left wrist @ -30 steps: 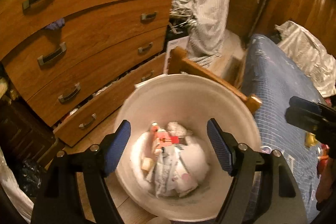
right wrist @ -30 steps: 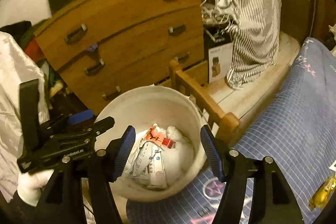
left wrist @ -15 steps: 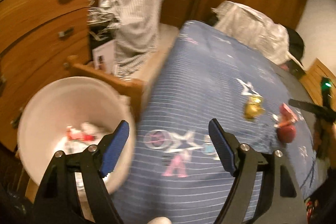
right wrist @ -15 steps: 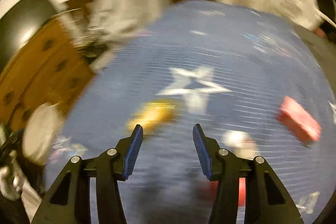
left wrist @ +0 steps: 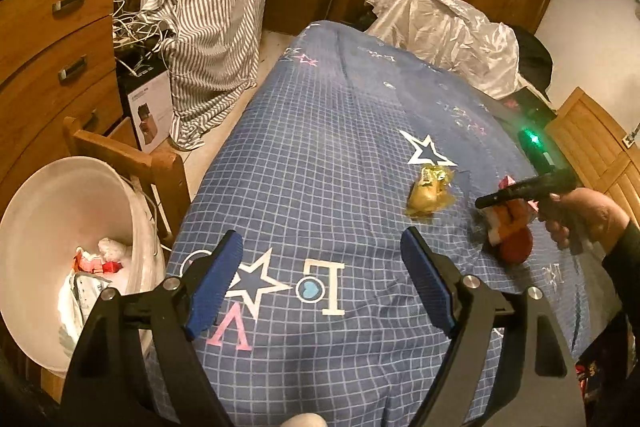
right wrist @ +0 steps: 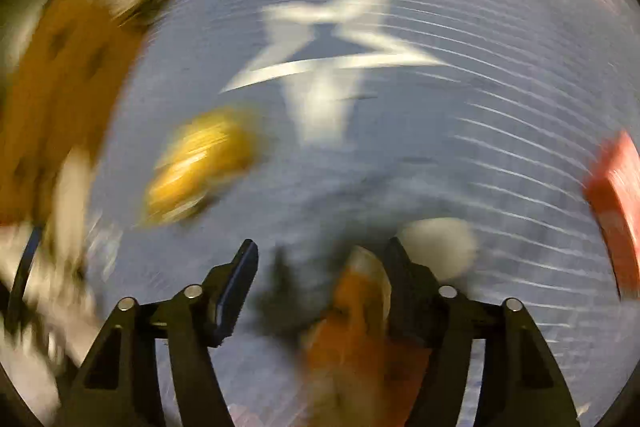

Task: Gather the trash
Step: 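Move both open tools back toward the remaining trash on the bed, then grasp the red-white paper cup with the left tool while the right tool grasps the white bottle cap, then carry the paper cup and bottle cap with both tools over the bucket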

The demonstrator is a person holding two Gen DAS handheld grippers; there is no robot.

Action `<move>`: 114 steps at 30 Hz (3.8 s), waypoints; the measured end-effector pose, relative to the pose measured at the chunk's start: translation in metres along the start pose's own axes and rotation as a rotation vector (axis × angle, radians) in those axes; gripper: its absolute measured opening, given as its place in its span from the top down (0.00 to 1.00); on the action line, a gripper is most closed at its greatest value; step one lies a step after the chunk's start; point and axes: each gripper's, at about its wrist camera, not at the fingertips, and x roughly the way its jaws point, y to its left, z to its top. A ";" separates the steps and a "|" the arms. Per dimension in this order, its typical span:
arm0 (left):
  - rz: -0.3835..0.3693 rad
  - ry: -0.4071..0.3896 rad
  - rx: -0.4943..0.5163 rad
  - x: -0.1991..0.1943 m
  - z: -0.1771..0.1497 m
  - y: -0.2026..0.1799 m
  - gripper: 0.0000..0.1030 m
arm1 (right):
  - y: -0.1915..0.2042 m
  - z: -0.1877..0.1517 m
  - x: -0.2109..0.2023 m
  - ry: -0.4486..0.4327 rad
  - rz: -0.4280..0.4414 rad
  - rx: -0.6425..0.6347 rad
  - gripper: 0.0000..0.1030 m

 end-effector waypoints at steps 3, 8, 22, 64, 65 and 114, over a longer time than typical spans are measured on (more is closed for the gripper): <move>-0.021 0.008 -0.004 0.003 0.001 -0.004 0.24 | 0.063 -0.030 -0.021 0.054 0.122 -0.266 0.36; -0.063 0.018 0.016 0.008 -0.002 -0.021 0.24 | 0.059 -0.052 -0.082 -0.120 0.057 -0.299 0.35; -0.247 0.236 0.390 0.102 -0.027 -0.176 0.24 | -0.037 -0.030 -0.010 -0.039 -0.319 -0.070 0.36; -0.048 -0.172 0.247 0.012 -0.038 -0.170 0.69 | 0.062 -0.233 -0.149 -0.931 -0.458 -0.076 0.60; -0.050 -0.187 0.245 0.004 -0.041 -0.172 0.68 | 0.068 -0.250 -0.154 -0.970 -0.475 -0.065 0.60; 0.280 -0.419 0.051 -0.122 -0.029 -0.040 0.68 | 0.354 -0.233 -0.132 -1.087 -0.321 -0.365 0.60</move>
